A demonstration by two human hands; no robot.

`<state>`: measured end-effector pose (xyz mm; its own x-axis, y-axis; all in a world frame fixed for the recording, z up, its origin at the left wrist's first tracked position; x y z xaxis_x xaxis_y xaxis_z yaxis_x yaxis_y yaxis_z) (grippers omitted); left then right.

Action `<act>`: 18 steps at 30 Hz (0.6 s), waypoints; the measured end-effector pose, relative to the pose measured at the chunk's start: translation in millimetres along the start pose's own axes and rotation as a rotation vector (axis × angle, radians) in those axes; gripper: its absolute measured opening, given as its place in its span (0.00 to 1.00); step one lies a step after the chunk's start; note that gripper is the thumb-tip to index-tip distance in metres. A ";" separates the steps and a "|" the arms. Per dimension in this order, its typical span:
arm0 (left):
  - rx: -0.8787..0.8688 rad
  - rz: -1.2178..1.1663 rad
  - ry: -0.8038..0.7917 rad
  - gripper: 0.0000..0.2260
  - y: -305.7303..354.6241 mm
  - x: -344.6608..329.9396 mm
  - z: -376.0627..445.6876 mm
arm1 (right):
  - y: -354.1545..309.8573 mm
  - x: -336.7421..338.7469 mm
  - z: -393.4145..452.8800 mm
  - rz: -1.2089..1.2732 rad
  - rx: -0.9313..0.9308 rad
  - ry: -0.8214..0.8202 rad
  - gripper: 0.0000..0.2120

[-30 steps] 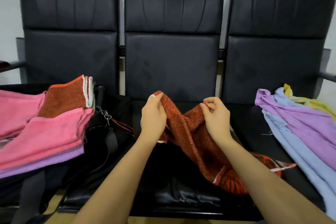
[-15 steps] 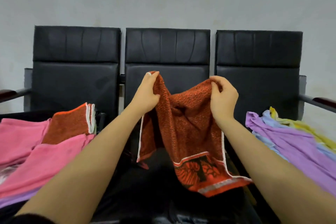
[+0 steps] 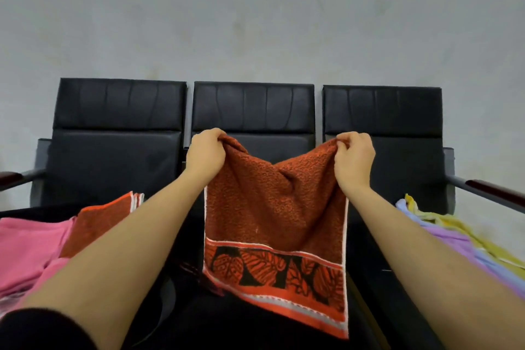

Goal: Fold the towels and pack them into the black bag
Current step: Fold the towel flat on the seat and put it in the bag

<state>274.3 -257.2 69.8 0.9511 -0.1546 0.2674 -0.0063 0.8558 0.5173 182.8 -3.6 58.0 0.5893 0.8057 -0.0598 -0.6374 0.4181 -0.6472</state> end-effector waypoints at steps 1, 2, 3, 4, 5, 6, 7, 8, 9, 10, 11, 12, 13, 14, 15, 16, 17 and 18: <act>0.042 -0.010 0.018 0.16 0.0 0.6 -0.3 | 0.3 1.2 1.7 -0.019 0.000 -0.007 0.09; 0.080 -0.019 0.035 0.15 0.1 0.9 -1.3 | 0.2 1.7 2.8 -0.051 -0.005 -0.015 0.10; 0.114 -0.029 0.050 0.15 0.3 1.2 -2.9 | -0.3 2.6 3.1 -0.095 -0.007 -0.023 0.10; 0.150 -0.043 0.063 0.14 0.7 1.9 -5.0 | -0.8 3.4 3.3 -0.138 -0.009 -0.030 0.10; 0.181 -0.063 0.075 0.14 1.3 2.4 -7.4 | -1.3 3.9 3.3 -0.167 -0.014 -0.032 0.11; 0.208 -0.089 0.086 0.15 1.2 2.3 -9.3 | -1.3 4.0 3.7 -0.176 -0.031 -0.033 0.11; 0.229 -0.116 0.098 0.15 1.0 2.0 -11.1 | -1.0 3.5 3.9 -0.161 -0.070 -0.033 0.11; 0.250 -0.140 0.110 0.15 1.1 1.9 -13.0 | -0.9 2.8 3.9 -0.116 -0.130 -0.030 0.10; 0.271 -0.156 0.121 0.16 1.2 2.2 -14.5 | -0.7 1.7 3.8 -0.047 -0.197 -0.023 0.10; 0.294 -0.165 0.131 0.16 1.6 2.8 -15.7 | -0.8 0.6 3.9 0.026 -0.262 -0.009 0.10; 0.317 -0.171 0.138 0.17 1.7 3.4 -16.2 | -1.3 0.5 4.2 0.081 -0.319 0.014 0.09; 0.343 -0.175 0.141 0.18 1.8 4.1 -16.5 | -0.9 0.2 5.1 0.124 -0.381 0.033 0.09; 0.370 -0.181 0.142 0.19 1.7 5.2 -16.7 | 0.7 -0.4 6.2 0.165 -0.444 0.036 0.09; 0.396 -0.185 0.140 0.19 1.0 5.9 -16.4 | 2.3 -1.8 7.2 0.203 -0.493 0.016 0.09; 0.409 -0.187 0.136 0.19 0.4 6.8 -15.9 | 2.8 -2.3 7.4 0.223 -0.515 -0.032 0.11; 0.402 -0.185 0.128 0.19 0.3 7.7 -15.0 | 3.6 -2.7 7.4 0.220 -0.505 -0.103 0.16; 0.369 -0.179 0.108 0.18 1.1 8.7 -14.0 | 4.5 -2.8 7.2 0.182 -0.459 -0.170 0.22; 0.317 -0.167 0.077 0.16 2.0 8.7 -12.6 | 5.5 -2.3 7.2 0.117 -0.395 -0.217 0.26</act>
<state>286.4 -250.6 62.9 0.9676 -0.2312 0.1017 0.0675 0.6247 0.7779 174.3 -0.1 60.1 0.3799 0.9249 -0.0165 -0.4305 0.1610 -0.8881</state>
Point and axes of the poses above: each hand's wrist, its own z-axis towards the middle knuckle, its own x-axis out of the back of the hand, y = z × x, the point moved 1 cm from there along z, towards the middle knuckle, and after that the axes turned 15 degrees about y, right-handed, at the moved point
